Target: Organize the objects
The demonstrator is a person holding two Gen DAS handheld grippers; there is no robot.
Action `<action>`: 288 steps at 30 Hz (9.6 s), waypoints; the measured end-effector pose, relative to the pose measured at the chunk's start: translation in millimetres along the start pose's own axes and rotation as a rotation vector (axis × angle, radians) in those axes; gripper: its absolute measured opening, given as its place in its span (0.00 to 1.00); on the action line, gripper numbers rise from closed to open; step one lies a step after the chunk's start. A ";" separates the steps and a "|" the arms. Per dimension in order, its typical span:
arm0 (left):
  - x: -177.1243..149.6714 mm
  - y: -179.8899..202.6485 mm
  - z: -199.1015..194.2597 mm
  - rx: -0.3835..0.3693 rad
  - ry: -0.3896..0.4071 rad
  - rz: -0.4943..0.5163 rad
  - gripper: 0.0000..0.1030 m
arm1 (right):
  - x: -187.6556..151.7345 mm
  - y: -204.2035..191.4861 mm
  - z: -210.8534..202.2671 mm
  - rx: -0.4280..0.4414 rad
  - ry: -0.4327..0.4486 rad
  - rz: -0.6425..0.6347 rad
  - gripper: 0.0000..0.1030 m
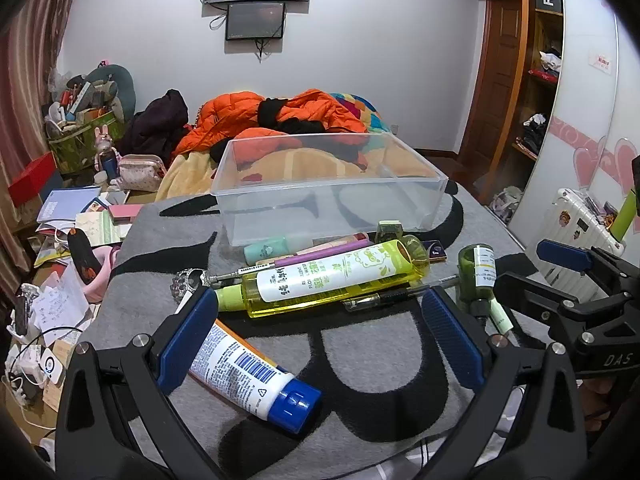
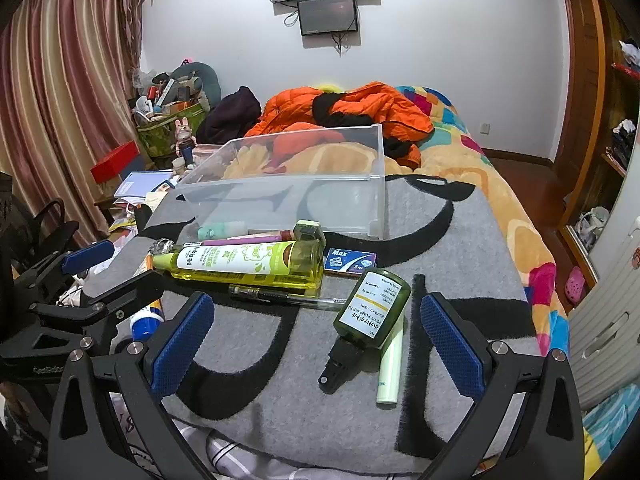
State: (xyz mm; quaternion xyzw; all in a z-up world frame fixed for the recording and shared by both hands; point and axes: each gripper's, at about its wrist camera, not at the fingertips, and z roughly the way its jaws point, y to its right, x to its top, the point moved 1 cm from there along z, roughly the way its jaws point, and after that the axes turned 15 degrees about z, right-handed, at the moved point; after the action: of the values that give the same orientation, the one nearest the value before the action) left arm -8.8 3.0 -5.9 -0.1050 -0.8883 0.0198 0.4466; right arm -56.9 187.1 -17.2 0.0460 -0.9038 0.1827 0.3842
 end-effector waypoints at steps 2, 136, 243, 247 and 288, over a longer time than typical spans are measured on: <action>-0.7 0.2 0.5 0.002 -0.003 -0.001 1.00 | 0.1 0.4 -0.1 0.001 0.000 0.001 1.00; 56.4 -52.8 -3.0 0.052 0.073 -0.015 0.46 | 77.1 7.2 16.1 0.046 0.110 0.004 0.41; 70.4 -64.1 63.6 0.022 -0.037 0.096 0.98 | 94.0 1.3 67.1 -0.085 0.008 -0.096 0.80; 53.5 -62.8 67.3 0.010 -0.078 0.097 0.98 | 82.9 19.2 58.9 -0.103 -0.003 -0.061 0.80; -11.8 14.7 75.6 -0.288 -0.253 0.285 0.98 | -8.6 77.0 58.7 -0.149 -0.179 0.003 0.31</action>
State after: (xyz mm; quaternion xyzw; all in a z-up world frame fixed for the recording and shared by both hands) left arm -59.8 19.4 -62.5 -0.2885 -0.9072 -0.0312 0.3047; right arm -107.9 236.7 -83.4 0.0323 -0.9456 0.1109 0.3040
